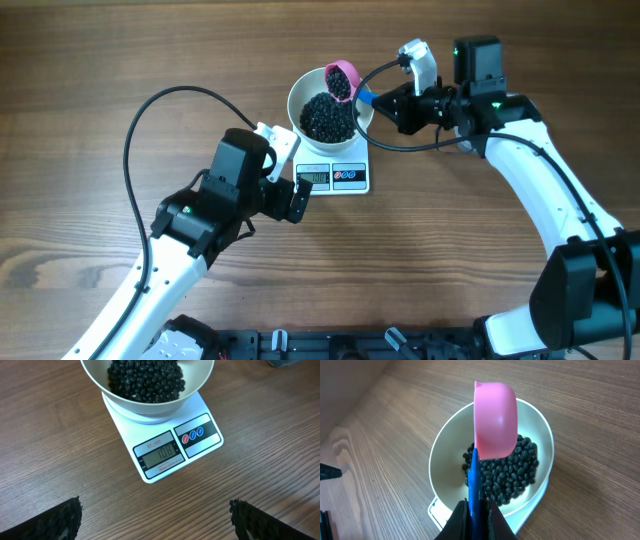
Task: Scoop item into bowl and weigh 150g on scale
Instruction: 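Tip the scoop to pour beans into the white bowl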
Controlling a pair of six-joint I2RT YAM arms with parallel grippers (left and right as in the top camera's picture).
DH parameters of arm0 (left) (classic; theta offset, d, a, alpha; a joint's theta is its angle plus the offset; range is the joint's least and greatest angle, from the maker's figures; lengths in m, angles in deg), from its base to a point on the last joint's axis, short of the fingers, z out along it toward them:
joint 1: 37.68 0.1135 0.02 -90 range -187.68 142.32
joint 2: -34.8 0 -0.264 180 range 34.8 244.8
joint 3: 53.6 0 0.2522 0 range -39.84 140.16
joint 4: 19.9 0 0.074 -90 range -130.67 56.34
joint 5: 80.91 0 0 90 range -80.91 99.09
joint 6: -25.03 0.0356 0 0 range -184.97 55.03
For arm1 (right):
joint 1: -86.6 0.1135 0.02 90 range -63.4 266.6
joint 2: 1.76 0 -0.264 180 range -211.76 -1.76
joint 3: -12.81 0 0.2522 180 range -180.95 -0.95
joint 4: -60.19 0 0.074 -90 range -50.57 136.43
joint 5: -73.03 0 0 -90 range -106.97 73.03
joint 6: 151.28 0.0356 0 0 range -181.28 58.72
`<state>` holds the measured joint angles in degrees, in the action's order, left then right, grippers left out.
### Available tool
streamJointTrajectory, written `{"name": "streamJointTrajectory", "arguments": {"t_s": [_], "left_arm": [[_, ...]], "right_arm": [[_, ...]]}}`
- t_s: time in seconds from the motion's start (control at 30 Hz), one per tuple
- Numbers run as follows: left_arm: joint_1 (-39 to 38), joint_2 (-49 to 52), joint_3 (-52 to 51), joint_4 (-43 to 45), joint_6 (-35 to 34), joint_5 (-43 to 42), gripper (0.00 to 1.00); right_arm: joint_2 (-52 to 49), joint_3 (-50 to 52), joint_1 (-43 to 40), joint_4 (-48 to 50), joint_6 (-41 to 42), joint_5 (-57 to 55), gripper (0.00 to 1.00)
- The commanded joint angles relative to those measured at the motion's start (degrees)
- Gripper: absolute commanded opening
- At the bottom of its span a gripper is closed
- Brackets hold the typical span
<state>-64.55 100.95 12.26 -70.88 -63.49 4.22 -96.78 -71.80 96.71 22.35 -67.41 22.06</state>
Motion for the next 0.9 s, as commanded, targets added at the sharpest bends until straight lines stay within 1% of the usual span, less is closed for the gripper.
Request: {"name": "streamJointTrajectory", "arguments": {"t_s": [0.0, 0.17, 0.27, 0.47, 0.87], "left_arm": [[0.04, -0.57, 0.07, 0.13, 1.11, -0.87, 1.0], [0.04, -0.57, 0.07, 0.15, 1.11, -0.87, 1.0], [0.04, -0.57, 0.07, 0.13, 1.11, -0.87, 1.0], [0.04, -0.57, 0.07, 0.15, 1.11, -0.87, 1.0], [0.04, -0.57, 0.07, 0.15, 1.11, -0.85, 1.0]], "right_arm": [[2.45, -0.39, 0.5, 0.04, -2.54, -0.59, 0.04], [3.91, -0.39, 1.64, -0.11, -7.91, -0.9, 0.04], [3.52, -0.39, 3.06, -1.51, -10.84, -7.54, 0.04], [3.76, -0.39, 3.54, -1.05, -7.23, -4.46, 0.04], [4.31, -0.39, 3.54, 0.35, -7.28, -4.46, 0.04]]}}
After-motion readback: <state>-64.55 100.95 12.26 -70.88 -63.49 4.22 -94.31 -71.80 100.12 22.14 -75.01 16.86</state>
